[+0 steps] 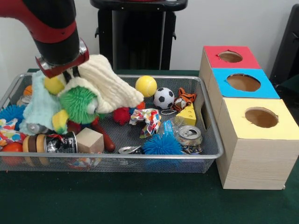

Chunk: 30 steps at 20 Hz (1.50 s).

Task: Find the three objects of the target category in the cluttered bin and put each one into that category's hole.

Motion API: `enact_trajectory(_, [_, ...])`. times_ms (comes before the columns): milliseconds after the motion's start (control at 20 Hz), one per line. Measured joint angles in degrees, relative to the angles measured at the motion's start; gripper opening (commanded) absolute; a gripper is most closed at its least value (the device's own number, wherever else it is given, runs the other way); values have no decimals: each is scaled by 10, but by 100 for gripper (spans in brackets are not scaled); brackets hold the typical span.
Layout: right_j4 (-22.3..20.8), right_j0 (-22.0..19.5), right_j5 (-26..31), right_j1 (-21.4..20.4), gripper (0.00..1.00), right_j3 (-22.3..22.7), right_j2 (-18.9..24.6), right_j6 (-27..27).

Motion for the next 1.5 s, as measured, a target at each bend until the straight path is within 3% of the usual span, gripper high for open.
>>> enact_trajectory(150, [9, -2, 75, -10, 0, -15, 0, 0])
enact_trajectory(350, [12, -6, 120, -18, 0, -23, 0, 0])
enact_trajectory(800, [36, -22, 123, -26, 0, -28, 0, 0])
enact_trajectory(1000, [81, -37, 71, -25, 0, -26, 6, 0])
enact_trajectory(1200, [129, -57, -34, -20, 0, -24, 8, 0])
enact_trajectory(1350, [148, -62, -100, -17, 0, -24, 7, 0])
enact_trajectory(1500, [154, -61, -119, -17, 0, -24, 5, 0])
